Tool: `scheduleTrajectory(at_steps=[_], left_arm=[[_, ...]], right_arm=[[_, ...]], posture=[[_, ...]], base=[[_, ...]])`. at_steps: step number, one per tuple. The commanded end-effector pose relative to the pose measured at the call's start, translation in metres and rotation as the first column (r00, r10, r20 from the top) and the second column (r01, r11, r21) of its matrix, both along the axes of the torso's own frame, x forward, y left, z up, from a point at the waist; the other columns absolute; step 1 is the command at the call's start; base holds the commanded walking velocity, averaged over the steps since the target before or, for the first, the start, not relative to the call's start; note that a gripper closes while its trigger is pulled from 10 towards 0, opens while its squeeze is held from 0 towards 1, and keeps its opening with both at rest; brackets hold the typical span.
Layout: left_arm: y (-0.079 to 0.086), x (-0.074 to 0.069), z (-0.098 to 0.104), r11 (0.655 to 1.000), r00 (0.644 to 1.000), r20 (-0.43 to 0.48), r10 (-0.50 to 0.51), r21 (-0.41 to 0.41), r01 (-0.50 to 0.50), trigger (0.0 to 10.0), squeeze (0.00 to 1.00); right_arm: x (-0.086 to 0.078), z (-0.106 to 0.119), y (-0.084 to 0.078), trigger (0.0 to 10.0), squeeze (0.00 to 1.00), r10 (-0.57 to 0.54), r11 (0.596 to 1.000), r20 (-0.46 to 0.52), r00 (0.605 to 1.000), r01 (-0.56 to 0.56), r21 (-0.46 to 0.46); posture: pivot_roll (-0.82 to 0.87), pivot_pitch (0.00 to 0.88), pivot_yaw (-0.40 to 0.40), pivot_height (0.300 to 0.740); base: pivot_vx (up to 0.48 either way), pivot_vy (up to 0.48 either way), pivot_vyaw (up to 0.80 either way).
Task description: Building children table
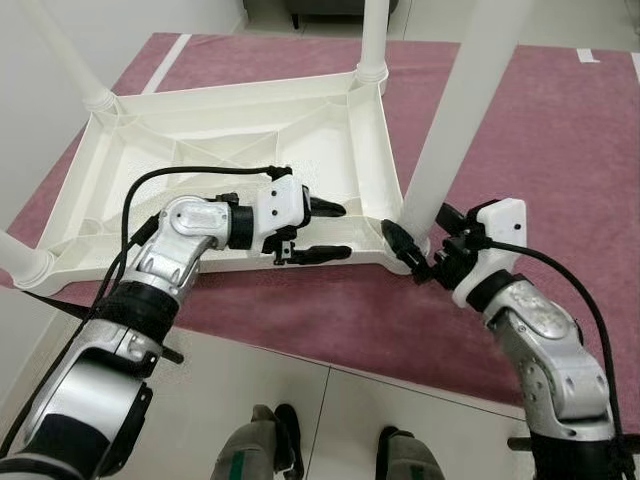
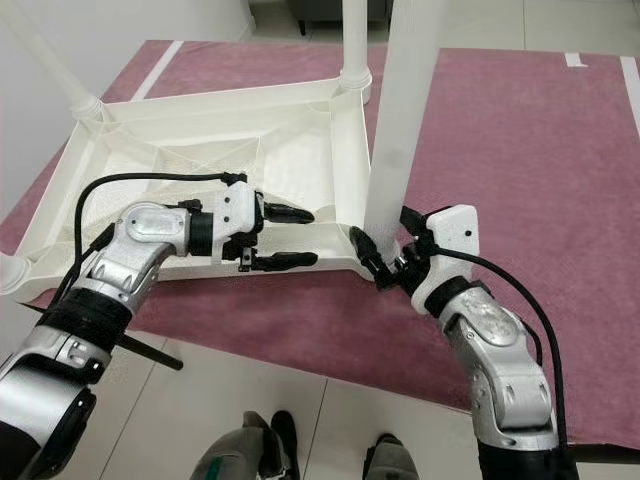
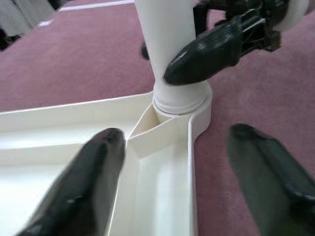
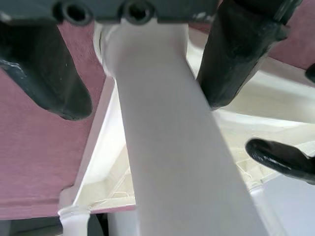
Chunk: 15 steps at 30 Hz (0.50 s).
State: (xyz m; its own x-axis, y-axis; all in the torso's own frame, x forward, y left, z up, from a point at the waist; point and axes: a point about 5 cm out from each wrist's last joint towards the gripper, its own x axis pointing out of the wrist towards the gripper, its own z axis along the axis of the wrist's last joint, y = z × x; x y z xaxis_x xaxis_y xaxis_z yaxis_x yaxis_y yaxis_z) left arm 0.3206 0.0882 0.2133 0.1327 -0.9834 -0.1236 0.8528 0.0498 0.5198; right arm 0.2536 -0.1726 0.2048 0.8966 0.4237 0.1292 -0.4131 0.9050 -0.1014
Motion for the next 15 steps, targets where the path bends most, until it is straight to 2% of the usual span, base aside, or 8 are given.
scheduleTrajectory(at_steps=[1, 4, 5, 8, 9, 13, 14, 15], left_arm=[[0.014, 0.008, 0.002, 0.961, 0.968, 0.005, 0.25, -0.125, -0.248, 10.0, 1.0], [0.014, 0.008, 0.002, 0.961, 0.968, 0.005, 0.25, -0.125, -0.248, 10.0, 1.0], [0.021, 0.01, 0.0, 0.931, 0.944, -0.003, 0.331, -0.159, -0.327, 10.0, 0.0], [0.031, 0.014, -0.004, 0.879, 0.902, -0.051, 0.43, -0.206, -0.43, 10.0, 0.0], [0.04, 0.017, -0.007, 0.825, 0.854, -0.082, 0.514, -0.228, -0.518, 10.0, 0.75], [0.047, 0.018, -0.012, 0.777, 0.808, -0.096, 0.581, -0.229, -0.586, 10.0, 0.62], [0.051, 0.017, -0.016, 0.749, 0.778, -0.104, 0.62, -0.216, -0.626, 10.0, 0.24], [0.051, 0.017, -0.016, 0.749, 0.778, -0.104, 0.62, -0.216, -0.626, 10.0, 0.24]], right_arm=[[-0.005, -0.005, 0.002, 10.0, 0.0, -0.001, 1.0, -0.01, 1.0, 0.001, 0.019], [-0.005, -0.005, 0.002, 10.0, 0.0, -0.001, 1.0, -0.01, 1.0, 0.001, 0.019], [-0.007, -0.01, 0.004, 10.0, 0.0, -0.021, 1.0, -0.019, 1.0, 0.021, 0.018], [-0.009, -0.016, 0.007, 10.0, 0.0, -0.054, 0.998, -0.026, 0.998, 0.054, 0.023], [-0.011, -0.021, 0.01, 10.0, 0.0, -0.075, 0.997, -0.033, 0.997, 0.076, 0.028], [-0.014, -0.025, 0.012, 10.0, 0.0, -0.086, 0.996, -0.042, 0.995, 0.087, 0.029], [-0.016, -0.028, 0.014, 10.0, 0.0, -0.092, 0.995, -0.049, 0.995, 0.094, 0.031], [-0.016, -0.028, 0.014, 10.0, 0.0, -0.092, 0.995, -0.049, 0.995, 0.094, 0.031]], posture=[[-0.08, 0.153, 0.148, 0.74], [-0.08, 0.153, 0.148, 0.74], [-0.08, 0.146, 0.146, 0.74], [-0.08, 0.132, 0.144, 0.74], [-0.09, 0.128, 0.145, 0.74], [-0.09, 0.124, 0.146, 0.74], [-0.09, 0.119, 0.148, 0.74], [-0.09, 0.119, 0.148, 0.74]], base=[[0.0, 0.0, 0.0], [0.0, 0.0, 0.0], [0.0, 0.0, 0.0], [0.0, 0.0, 0.0], [0.0, 0.0, 0.0], [0.0, 0.0, 0.0], [0.0, 0.0, 0.0], [0.0, 0.0, 0.0]])
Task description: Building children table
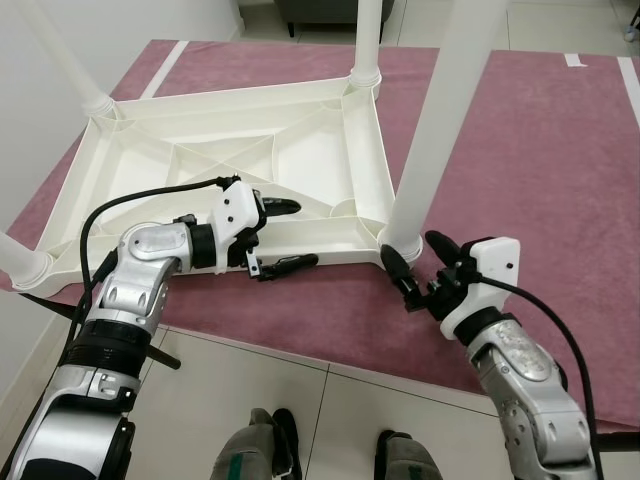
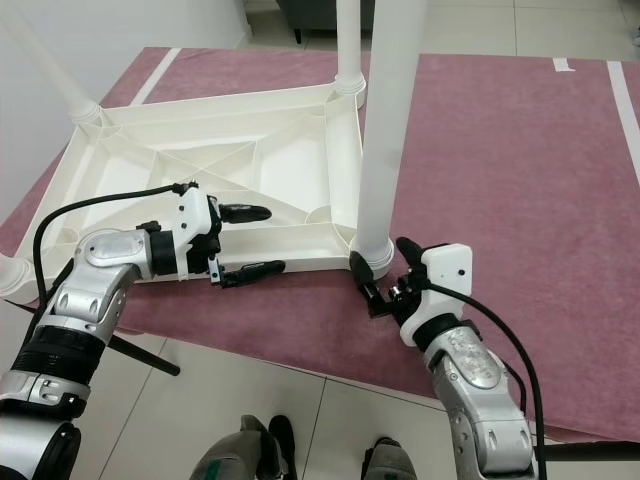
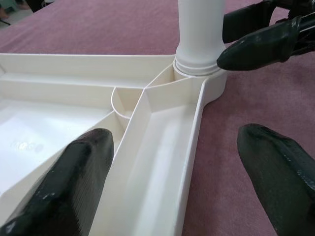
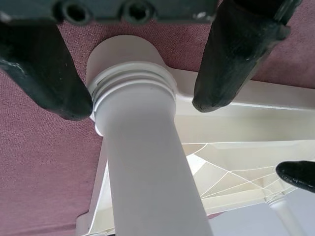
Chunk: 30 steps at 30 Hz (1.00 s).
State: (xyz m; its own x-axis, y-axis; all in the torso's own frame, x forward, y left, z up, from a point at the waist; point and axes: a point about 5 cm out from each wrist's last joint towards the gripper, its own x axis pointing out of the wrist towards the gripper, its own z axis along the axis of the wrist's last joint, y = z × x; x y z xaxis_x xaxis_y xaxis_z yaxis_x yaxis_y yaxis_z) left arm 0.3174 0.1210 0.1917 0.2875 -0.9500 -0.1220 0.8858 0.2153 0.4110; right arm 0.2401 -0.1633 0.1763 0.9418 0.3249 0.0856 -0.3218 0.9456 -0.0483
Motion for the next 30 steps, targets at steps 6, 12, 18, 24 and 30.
scheduleTrajectory(at_steps=[6, 12, 18, 24, 30], left_arm=[[0.017, 0.013, -0.005, 0.816, 0.827, 0.006, 0.562, -0.169, -0.553, 10.0, 0.0], [0.019, 0.008, -0.012, 0.769, 0.785, -0.009, 0.619, -0.191, -0.609, 10.0, 0.0], [0.017, 0.004, -0.017, 0.765, 0.779, -0.017, 0.626, -0.18, -0.619, 10.0, 0.0], [0.017, 0.002, -0.018, 0.735, 0.748, -0.006, 0.663, -0.184, -0.653, 10.0, 0.0], [0.019, -0.006, -0.013, 0.673, 0.716, -0.072, 0.694, -0.287, -0.681, 10.0, 0.0]], right_arm=[[0.002, -0.009, -0.001, 10.0, 0.0, -0.19, 0.981, -0.012, 0.982, 0.19, 0.042], [0.007, -0.011, -0.003, 10.0, 0.0, -0.328, 0.94, -0.021, 0.944, 0.329, 0.086], [0.011, -0.007, 0.008, 10.0, 0.0, -0.277, 0.956, 0.008, 0.961, 0.274, 0.099], [0.011, -0.001, 0.025, 10.0, 0.0, -0.182, 0.981, 0.062, 0.981, 0.177, 0.082], [-0.006, -0.009, 0.03, 10.0, 0.0, -0.109, 0.994, 0.074, 0.991, 0.109, 0.008]], posture=[[-0.09, 0.113, 0.145, 0.74], [-0.09, 0.113, 0.145, 0.74], [-0.09, 0.116, 0.144, 0.74], [-0.09, 0.109, 0.143, 0.74], [-0.09, 0.095, 0.147, 0.74]], base=[[0.0, 0.0, 0.0], [0.0, 0.0, 0.0], [0.0, 0.0, 0.0], [0.0, 0.0, 0.0], [0.0, 0.0, 0.0]])
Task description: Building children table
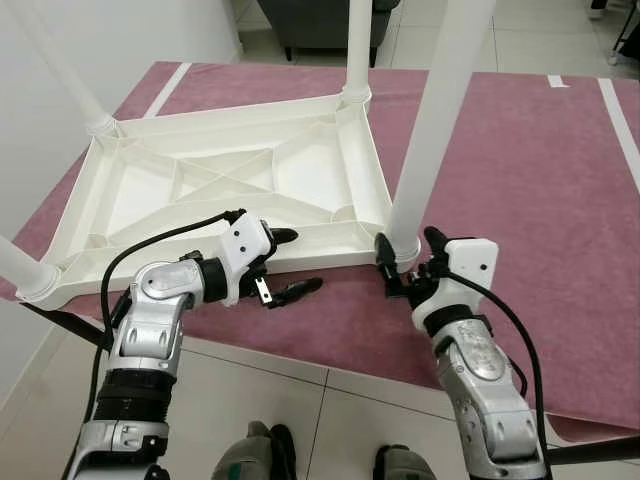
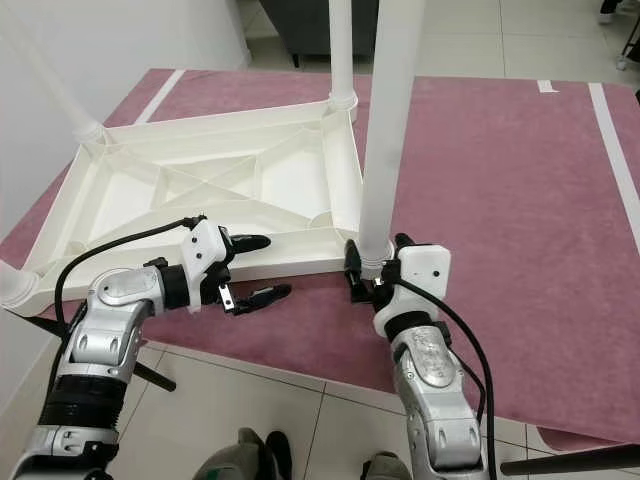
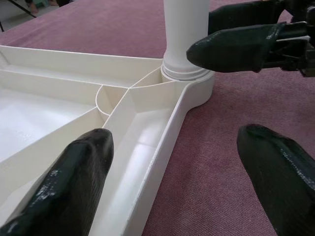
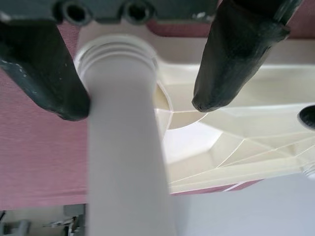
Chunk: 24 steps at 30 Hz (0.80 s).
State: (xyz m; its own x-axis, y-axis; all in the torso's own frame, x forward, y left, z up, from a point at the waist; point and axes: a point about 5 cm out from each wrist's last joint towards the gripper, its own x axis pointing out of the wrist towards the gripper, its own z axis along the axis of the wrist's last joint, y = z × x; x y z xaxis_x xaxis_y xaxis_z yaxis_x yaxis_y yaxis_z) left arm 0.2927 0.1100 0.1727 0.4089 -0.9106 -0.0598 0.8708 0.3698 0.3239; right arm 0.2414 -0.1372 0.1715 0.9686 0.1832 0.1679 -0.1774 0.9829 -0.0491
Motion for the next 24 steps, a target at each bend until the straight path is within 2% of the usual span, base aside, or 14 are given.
scheduleTrajectory(at_steps=[1, 3, 5, 8, 11, 14, 15, 17, 18, 19, 20, 21, 22, 24], left_arm=[[0.031, 0.013, 0.004, 0.767, 0.786, -0.001, 0.618, -0.216, -0.604, 10.0, 0.0], [0.033, 0.009, 0.002, 0.758, 0.782, -0.032, 0.622, -0.222, -0.613, 10.0, 0.0], [0.036, 0.003, -0.002, 0.72, 0.748, -0.071, 0.66, -0.223, -0.657, 10.0, 0.0], [0.036, 0.001, -0.007, 0.678, 0.709, -0.132, 0.692, -0.218, -0.702, 10.0, 0.0], [0.034, 0.0, -0.009, 0.682, 0.712, -0.147, 0.687, -0.211, -0.701, 10.0, 0.0], [0.004, -0.015, -0.02, 0.876, 0.887, -0.232, 0.399, -0.191, -0.443, 10.0, 0.0], [-0.002, -0.02, -0.021, 0.915, 0.92, -0.241, 0.309, -0.189, -0.357, 10.0, 0.0], [-0.002, -0.02, -0.021, 0.915, 0.92, -0.241, 0.309, -0.189, -0.357, 10.0, 0.0], [-0.007, -0.029, -0.022, 0.958, 0.946, -0.273, 0.175, -0.176, -0.228, 10.0, 0.0], [-0.009, -0.04, -0.026, 0.986, 0.947, -0.319, 0.028, -0.145, -0.078, 10.0, 0.0], [-0.01, -0.047, -0.028, 0.991, 0.932, -0.357, -0.064, -0.129, 0.019, 10.0, 0.0], [-0.01, -0.047, -0.028, 0.991, 0.932, -0.357, -0.064, -0.129, 0.019, 10.0, 0.0], [-0.009, -0.052, -0.032, 0.989, 0.917, -0.374, -0.136, -0.101, 0.105, 10.0, 0.0], [-0.009, -0.052, -0.032, 0.989, 0.917, -0.374, -0.136, -0.101, 0.105, 10.0, 0.0]], right_arm=[[-0.018, -0.011, 0.001, 10.0, 0.0, 0.054, 0.997, -0.038, 0.998, -0.056, -0.047], [-0.025, -0.016, -0.002, 10.0, 0.0, 0.06, 0.996, -0.059, 0.996, -0.064, -0.064], [-0.034, -0.026, -0.018, 10.0, 0.0, -0.004, 0.997, -0.102, 0.995, -0.003, -0.071], [-0.033, -0.03, -0.031, 10.0, 0.0, -0.082, 0.996, -0.119, 0.989, 0.079, -0.033], [-0.032, -0.03, -0.032, 10.0, 0.0, -0.098, 0.995, -0.118, 0.988, 0.097, -0.017], [-0.02, -0.024, -0.03, 10.0, 0.0, -0.106, 0.994, -0.083, 0.991, 0.108, 0.015], [-0.018, -0.022, -0.029, 10.0, 0.0, -0.107, 0.994, -0.074, 0.991, 0.109, 0.021], [-0.018, -0.022, -0.029, 10.0, 0.0, -0.107, 0.994, -0.074, 0.991, 0.109, 0.021], [-0.016, -0.021, -0.028, 10.0, 0.0, -0.106, 0.994, -0.067, 0.992, 0.107, 0.021], [-0.015, -0.02, -0.028, 10.0, 0.0, -0.102, 0.994, -0.063, 0.993, 0.104, 0.022], [-0.014, -0.019, -0.028, 10.0, 0.0, -0.099, 0.995, -0.06, 0.993, 0.101, 0.022], [-0.014, -0.019, -0.028, 10.0, 0.0, -0.099, 0.995, -0.06, 0.993, 0.101, 0.022], [-0.013, -0.019, -0.027, 10.0, 0.0, -0.094, 0.995, -0.057, 0.994, 0.095, 0.021], [-0.013, -0.019, -0.027, 10.0, 0.0, -0.094, 0.995, -0.057, 0.994, 0.095, 0.021]], posture=[[-0.1, 0.091, 0.146, 0.74], [-0.1, 0.091, 0.146, 0.74], [-0.1, 0.083, 0.145, 0.74], [-0.1, 0.077, 0.14, 0.74], [-0.1, 0.073, 0.14, 0.74], [-0.1, 0.067, 0.135, 0.74], [-0.1, 0.068, 0.136, 0.74], [-0.1, 0.068, 0.136, 0.74], [-0.1, 0.068, 0.136, 0.74], [-0.1, 0.069, 0.133, 0.74], [-0.1, 0.069, 0.133, 0.74], [-0.1, 0.069, 0.133, 0.74], [-0.1, 0.071, 0.135, 0.74], [-0.1, 0.071, 0.135, 0.74]], base=[[0.0, 0.0, 0.0], [0.0, 0.0, 0.0], [0.0, 0.0, 0.0], [0.0, 0.0, 0.0], [0.0, 0.0, 0.0], [0.0, 0.0, 0.0], [0.0, 0.0, 0.0], [0.0, 0.0, 0.0], [0.0, 0.0, 0.0], [0.0, 0.0, 0.0], [0.0, 0.0, 0.0], [0.0, 0.0, 0.0], [0.0, 0.0, 0.0], [0.0, 0.0, 0.0]])
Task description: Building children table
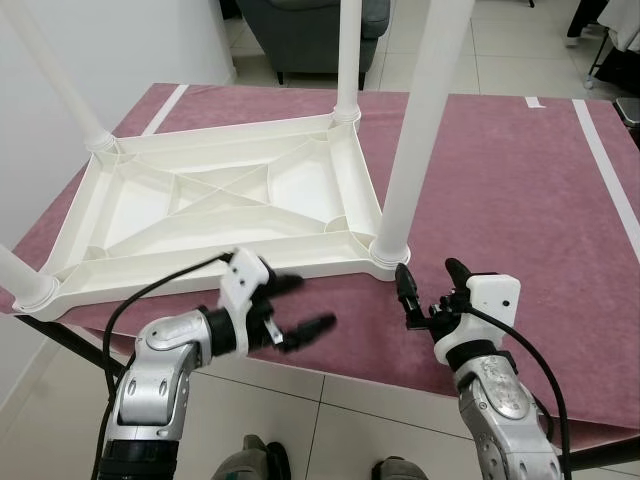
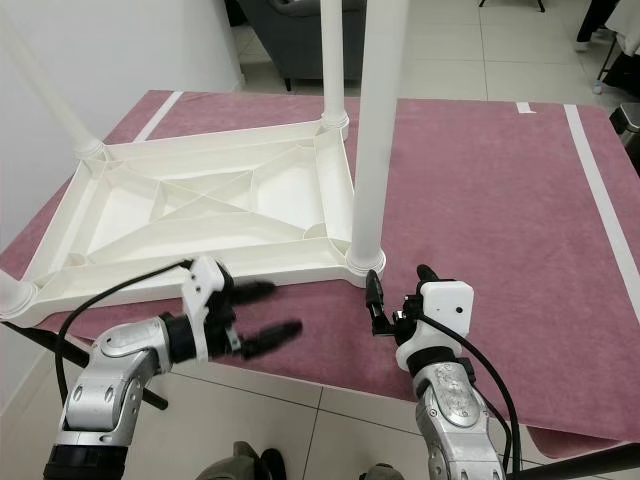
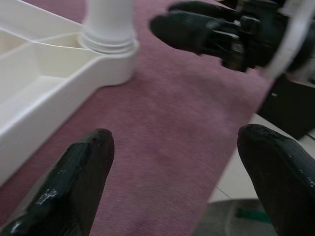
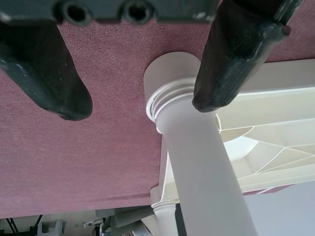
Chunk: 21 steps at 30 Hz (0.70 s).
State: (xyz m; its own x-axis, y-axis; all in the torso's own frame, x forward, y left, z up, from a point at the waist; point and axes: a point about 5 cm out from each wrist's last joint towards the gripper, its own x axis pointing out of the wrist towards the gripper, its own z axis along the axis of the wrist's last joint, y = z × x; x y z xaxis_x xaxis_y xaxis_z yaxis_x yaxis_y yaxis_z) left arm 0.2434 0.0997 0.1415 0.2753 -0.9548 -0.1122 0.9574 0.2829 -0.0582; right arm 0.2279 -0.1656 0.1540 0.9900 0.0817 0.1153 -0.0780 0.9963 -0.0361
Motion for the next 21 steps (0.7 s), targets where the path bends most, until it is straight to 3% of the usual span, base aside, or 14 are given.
scheduleTrajectory(at_steps=[1, 3, 4, 5, 6, 7, 8, 9, 10, 11, 13, 16, 18, 21], left_arm=[[0.003, -0.003, -0.002, 0.999, 0.999, -0.002, -0.044, 0.027, 0.044, 10.0, 0.0], [0.004, 0.006, -0.001, 0.999, 0.998, 0.062, 0.026, 0.043, -0.029, 10.0, 0.0], [0.01, 0.032, 0.007, 0.96, 0.944, 0.192, 0.268, 0.028, -0.278, 10.0, 0.0], [0.01, 0.032, 0.007, 0.96, 0.944, 0.192, 0.268, 0.028, -0.278, 10.0, 0.0], [0.024, 0.058, 0.019, 0.819, 0.776, 0.291, 0.559, -0.05, -0.571, 10.0, 0.0], [0.041, 0.071, 0.029, 0.622, 0.548, 0.359, 0.756, -0.129, -0.773, 10.0, 0.0], [0.041, 0.071, 0.029, 0.622, 0.548, 0.359, 0.756, -0.129, -0.773, 10.0, 0.0], [0.053, 0.077, 0.035, 0.48, 0.386, 0.384, 0.839, -0.185, -0.858, 10.0, 0.0], [0.053, 0.077, 0.035, 0.48, 0.386, 0.384, 0.839, -0.185, -0.858, 10.0, 0.0], [0.064, 0.075, 0.037, 0.377, 0.283, 0.371, 0.884, -0.209, -0.902, 10.0, 0.0], [0.067, 0.07, 0.033, 0.335, 0.255, 0.347, 0.903, -0.194, -0.922, 10.0, 0.0], [0.068, 0.065, 0.029, 0.325, 0.256, 0.33, 0.909, -0.175, -0.929, 10.0, 0.0], [0.067, 0.062, 0.015, 0.305, 0.279, 0.197, 0.94, -0.12, -0.945, 10.0, 0.0], [0.065, 0.063, 0.011, 0.315, 0.297, 0.156, 0.942, -0.107, -0.943, 10.0, 0.0]], right_arm=[[0.001, -0.001, 0.003, 10.0, 0.0, 0.014, 1.0, 0.002, 1.0, -0.014, 0.016], [0.002, -0.001, 0.004, 10.0, 0.0, 0.018, 1.0, 0.003, 1.0, -0.018, 0.016], [0.002, -0.001, 0.005, 10.0, 0.0, 0.017, 1.0, 0.003, 1.0, -0.017, 0.016], [0.002, -0.001, 0.005, 10.0, 0.0, 0.017, 1.0, 0.003, 1.0, -0.017, 0.016], [0.002, -0.002, 0.005, 10.0, 0.0, 0.014, 1.0, 0.001, 1.0, -0.014, 0.016], [0.002, -0.003, 0.005, 10.0, 0.0, 0.011, 1.0, -0.001, 1.0, -0.011, 0.015], [0.002, -0.003, 0.005, 10.0, 0.0, 0.011, 1.0, -0.001, 1.0, -0.011, 0.015], [0.001, -0.003, 0.005, 10.0, 0.0, 0.01, 1.0, -0.002, 1.0, -0.01, 0.014], [0.001, -0.003, 0.005, 10.0, 0.0, 0.01, 1.0, -0.002, 1.0, -0.01, 0.014], [0.002, -0.004, 0.005, 10.0, 0.0, 0.008, 1.0, -0.002, 1.0, -0.008, 0.014], [0.003, -0.004, 0.006, 10.0, 0.0, 0.008, 1.0, -0.002, 1.0, -0.008, 0.014], [0.003, -0.004, 0.006, 10.0, 0.0, 0.008, 1.0, -0.002, 1.0, -0.008, 0.013], [0.006, -0.003, 0.007, 10.0, 0.0, 0.012, 1.0, 0.003, 1.0, -0.012, 0.012], [0.006, -0.002, 0.008, 10.0, 0.0, 0.016, 1.0, 0.008, 1.0, -0.016, 0.012]], posture=[[-0.11, 0.072, 0.138, 0.74], [-0.11, 0.072, 0.138, 0.74], [-0.11, 0.072, 0.139, 0.74], [-0.11, 0.072, 0.139, 0.74], [-0.11, 0.071, 0.139, 0.74], [-0.11, 0.07, 0.141, 0.74], [-0.11, 0.07, 0.141, 0.74], [-0.11, 0.07, 0.14, 0.74], [-0.11, 0.07, 0.14, 0.74], [-0.11, 0.068, 0.139, 0.74], [-0.11, 0.066, 0.138, 0.74], [-0.11, 0.066, 0.138, 0.74], [-0.1, 0.064, 0.134, 0.74], [-0.1, 0.063, 0.133, 0.74]], base=[[0.0, 0.0, 0.0], [0.0, 0.0, 0.0], [0.0, 0.0, 0.0], [0.0, 0.0, 0.0], [0.0, 0.0, 0.0], [0.0, 0.0, 0.0], [0.0, 0.0, 0.0], [0.0, 0.0, 0.0], [0.0, 0.0, 0.0], [0.0, 0.0, 0.0], [0.0, 0.0, 0.0], [0.0, 0.0, 0.0], [0.0, 0.0, 0.0], [0.0, 0.0, 0.0]])
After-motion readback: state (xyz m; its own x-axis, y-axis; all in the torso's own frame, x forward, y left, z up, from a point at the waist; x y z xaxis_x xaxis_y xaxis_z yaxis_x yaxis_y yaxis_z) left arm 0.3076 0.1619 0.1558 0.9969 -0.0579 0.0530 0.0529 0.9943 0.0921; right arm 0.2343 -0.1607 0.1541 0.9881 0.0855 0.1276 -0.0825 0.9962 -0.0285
